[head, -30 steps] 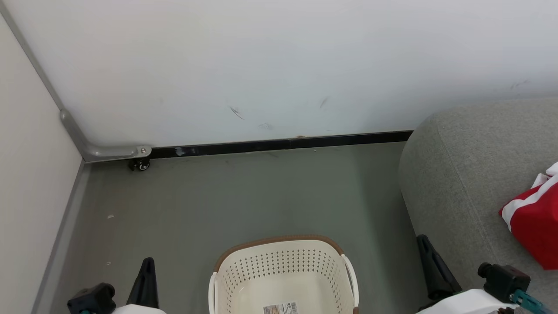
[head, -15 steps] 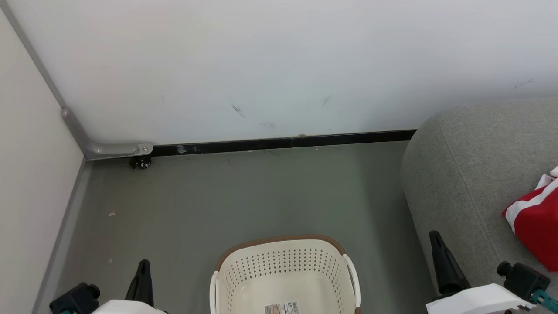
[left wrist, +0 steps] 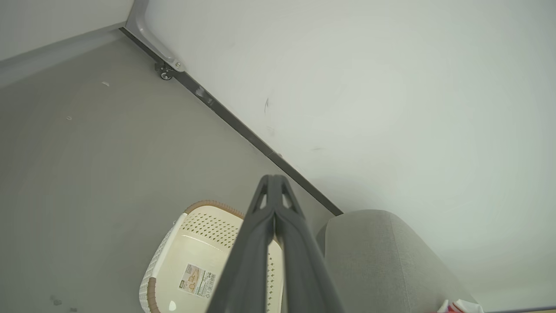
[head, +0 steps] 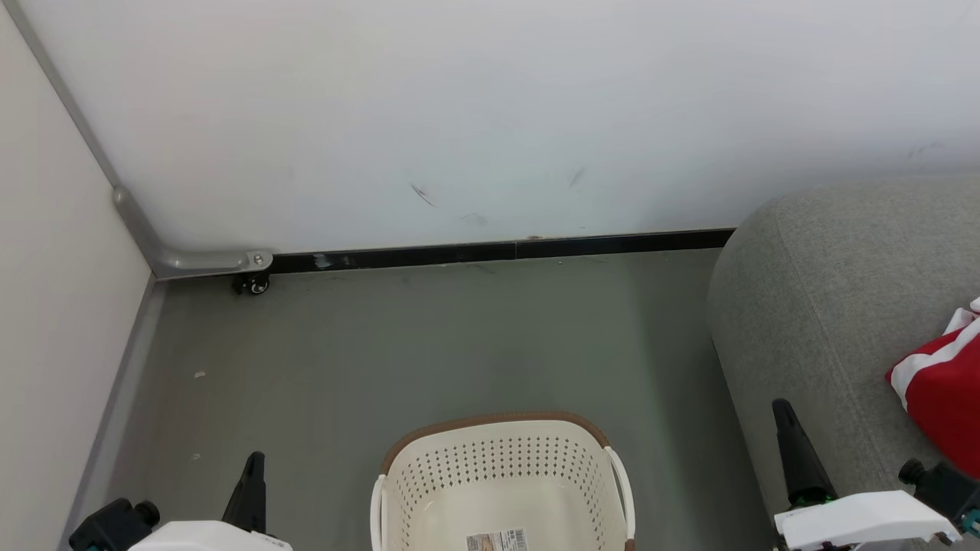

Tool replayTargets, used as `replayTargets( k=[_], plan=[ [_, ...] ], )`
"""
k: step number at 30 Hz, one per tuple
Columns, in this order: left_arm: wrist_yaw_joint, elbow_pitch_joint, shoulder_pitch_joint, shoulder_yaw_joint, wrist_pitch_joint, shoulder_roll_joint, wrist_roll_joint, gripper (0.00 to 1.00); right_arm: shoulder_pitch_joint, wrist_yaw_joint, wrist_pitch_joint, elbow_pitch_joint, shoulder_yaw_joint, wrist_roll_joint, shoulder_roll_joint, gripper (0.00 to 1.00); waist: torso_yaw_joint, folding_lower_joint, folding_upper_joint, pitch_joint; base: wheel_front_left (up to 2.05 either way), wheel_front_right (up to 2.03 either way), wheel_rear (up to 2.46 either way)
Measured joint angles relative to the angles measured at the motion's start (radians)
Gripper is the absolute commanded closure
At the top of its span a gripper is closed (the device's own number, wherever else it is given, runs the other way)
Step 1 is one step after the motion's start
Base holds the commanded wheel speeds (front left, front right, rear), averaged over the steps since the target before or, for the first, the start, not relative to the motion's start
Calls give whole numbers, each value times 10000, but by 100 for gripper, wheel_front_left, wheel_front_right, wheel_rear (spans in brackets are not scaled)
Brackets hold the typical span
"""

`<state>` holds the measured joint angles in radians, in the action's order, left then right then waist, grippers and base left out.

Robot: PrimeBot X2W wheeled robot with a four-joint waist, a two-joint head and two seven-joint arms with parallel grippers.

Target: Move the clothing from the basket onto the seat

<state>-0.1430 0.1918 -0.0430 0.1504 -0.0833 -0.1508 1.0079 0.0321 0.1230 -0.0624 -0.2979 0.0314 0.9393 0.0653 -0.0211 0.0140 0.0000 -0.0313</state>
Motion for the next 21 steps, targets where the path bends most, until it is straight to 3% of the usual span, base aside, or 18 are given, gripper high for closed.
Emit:
replayTargets(
  k=[11,21],
  plan=[
    [543,102,96,-433,403,192,1394,100,-187,0,201,29,-221,1643,50,100,47,-95,0,121,0,0,0],
    [1057,203,289,-830,683,357,2686,100,-393,0,456,82,-351,3166,92,100,91,-126,0,221,0,0,0]
  ],
)
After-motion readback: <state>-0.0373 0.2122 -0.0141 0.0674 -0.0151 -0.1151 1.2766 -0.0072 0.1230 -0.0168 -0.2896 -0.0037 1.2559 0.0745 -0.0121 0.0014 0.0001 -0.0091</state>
